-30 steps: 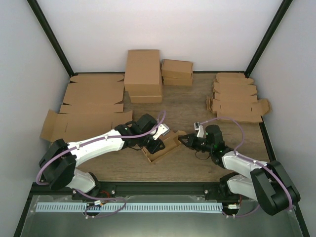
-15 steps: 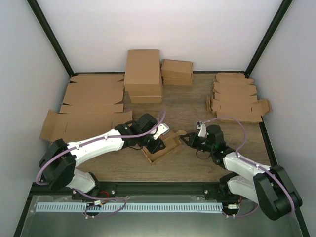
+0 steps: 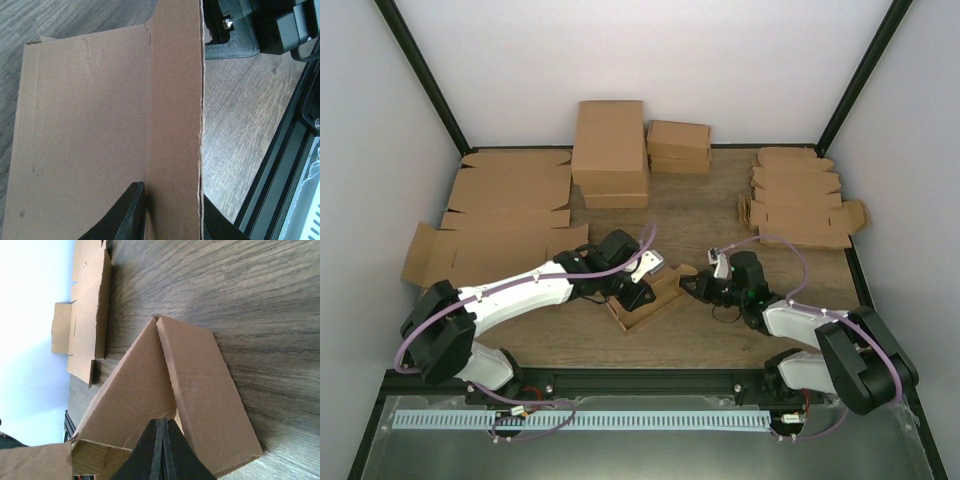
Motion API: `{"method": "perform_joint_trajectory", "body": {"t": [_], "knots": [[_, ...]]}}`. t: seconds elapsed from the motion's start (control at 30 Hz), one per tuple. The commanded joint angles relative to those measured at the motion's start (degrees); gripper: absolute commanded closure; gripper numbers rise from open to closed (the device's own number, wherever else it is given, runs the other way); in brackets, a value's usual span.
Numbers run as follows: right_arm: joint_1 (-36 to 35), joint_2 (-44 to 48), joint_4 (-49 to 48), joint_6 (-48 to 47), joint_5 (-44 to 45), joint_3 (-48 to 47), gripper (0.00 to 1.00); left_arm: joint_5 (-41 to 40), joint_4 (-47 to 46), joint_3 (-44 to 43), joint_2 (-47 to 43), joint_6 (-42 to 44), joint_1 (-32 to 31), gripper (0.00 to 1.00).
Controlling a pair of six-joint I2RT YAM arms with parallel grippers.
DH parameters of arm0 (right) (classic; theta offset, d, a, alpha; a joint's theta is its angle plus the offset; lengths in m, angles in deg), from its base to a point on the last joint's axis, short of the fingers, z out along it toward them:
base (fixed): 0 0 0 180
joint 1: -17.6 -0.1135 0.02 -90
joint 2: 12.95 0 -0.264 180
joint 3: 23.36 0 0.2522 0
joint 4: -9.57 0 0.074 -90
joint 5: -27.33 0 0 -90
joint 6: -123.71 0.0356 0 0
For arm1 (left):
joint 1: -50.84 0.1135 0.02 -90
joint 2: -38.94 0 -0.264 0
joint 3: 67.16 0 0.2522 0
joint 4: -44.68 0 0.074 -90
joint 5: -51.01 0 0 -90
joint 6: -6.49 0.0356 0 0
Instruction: Fold the paper box
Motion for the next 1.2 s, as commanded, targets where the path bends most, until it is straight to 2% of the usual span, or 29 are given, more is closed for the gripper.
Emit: {"method": "perform_joint_trajectory", "body": {"t": [0.0, 0.1, 0.2, 0.37, 0.57, 0.67, 0.8, 0.93, 1.03, 1.17], "knots": [[-0.8, 2.5, -1.0, -0.1, -0.9, 0.7, 0.99, 1.6, -1.3, -0.4, 1.2, -0.2, -0.2, 0.77], [-0.9, 4.3, 2.4, -1.6, 1.3, 0.6, 0.99, 1.9, -1.3, -0.2, 1.5, -0.3, -0.2, 0.75], [-0.6, 6.9, 10.0, -4.6, 5.9, -0.7, 0.99, 2.8, -0.9, 0.2, 2.6, -0.8, -0.2, 0.70], [1.7, 17.2, 17.7, -5.2, 8.4, 1.8, 0.99, 3.0, -0.4, 0.7, 4.3, -1.9, -0.3, 0.64], [1.7, 30.7, 28.8, -5.9, 13.1, 2.5, 0.97, 5.8, -1.2, 1.0, 5.9, -2.7, -0.5, 0.42], [1.8, 34.0, 31.9, -8.7, 14.1, 0.4, 0.89, 6.9, -0.4, -0.1, 8.0, -3.0, -0.5, 0.35], [1.8, 31.0, 34.3, -15.8, 12.0, -5.0, 0.72, 7.9, -0.4, -1.1, 8.6, -4.0, -0.4, 0.28], [1.8, 22.8, 34.1, -21.8, 6.5, -10.5, 0.56, 7.5, -0.4, -1.5, 8.2, -5.6, -0.4, 0.28], [1.7, 14.5, 33.8, -24.9, 3.8, -13.8, 0.51, 5.6, -1.0, -1.3, 4.9, -8.2, -0.5, 0.28], [1.1, 7.6, 31.9, -28.0, 2.5, -16.6, 0.46, -1.3, -1.2, 2.1, -5.1, -14.2, -0.4, 0.24]]}}
